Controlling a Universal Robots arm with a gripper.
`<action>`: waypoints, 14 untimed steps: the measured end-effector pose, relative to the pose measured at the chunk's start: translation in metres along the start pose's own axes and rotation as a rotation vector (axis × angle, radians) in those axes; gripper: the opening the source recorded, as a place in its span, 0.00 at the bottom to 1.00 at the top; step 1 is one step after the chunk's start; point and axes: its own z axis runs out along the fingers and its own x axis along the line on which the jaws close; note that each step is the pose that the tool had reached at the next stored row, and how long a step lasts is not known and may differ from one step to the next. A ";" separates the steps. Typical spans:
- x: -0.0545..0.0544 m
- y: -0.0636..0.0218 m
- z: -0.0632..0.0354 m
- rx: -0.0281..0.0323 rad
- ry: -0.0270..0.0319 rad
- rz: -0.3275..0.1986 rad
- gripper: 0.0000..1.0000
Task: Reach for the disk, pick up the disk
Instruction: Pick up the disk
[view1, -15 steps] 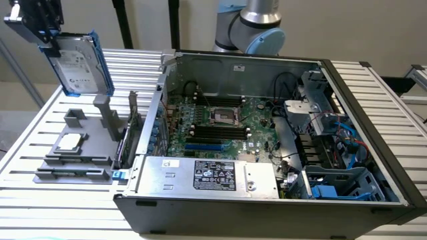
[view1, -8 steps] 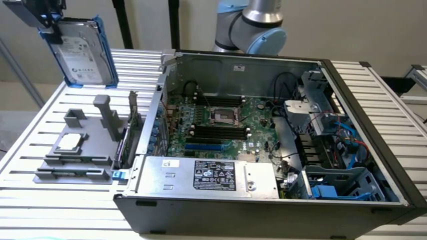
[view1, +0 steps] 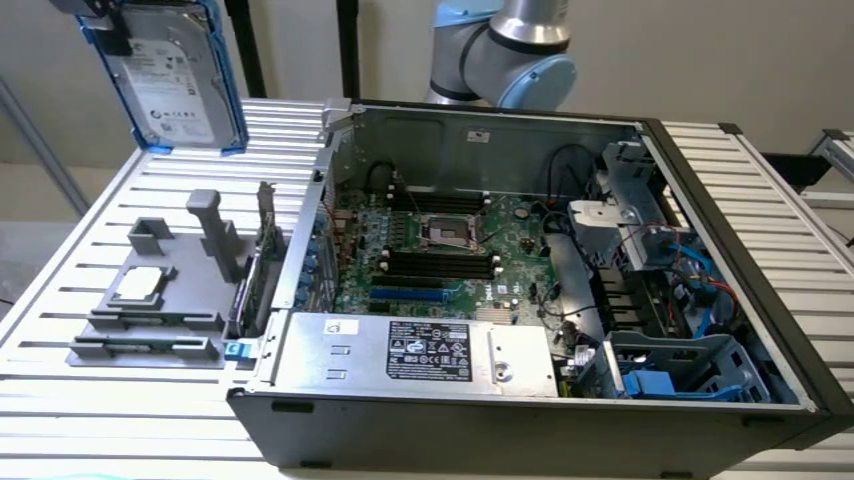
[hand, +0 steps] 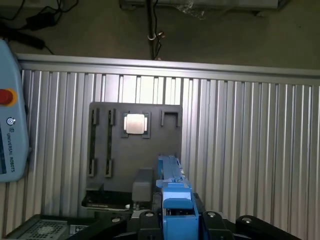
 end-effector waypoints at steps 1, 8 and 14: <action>0.001 -0.0029 -0.0040 -0.0011 -0.0013 0.000 0.33; 0.006 -0.0285 -0.0271 -0.0060 -0.0164 0.000 0.33; 0.010 -0.0539 -0.0387 -0.0090 -0.0296 0.000 0.33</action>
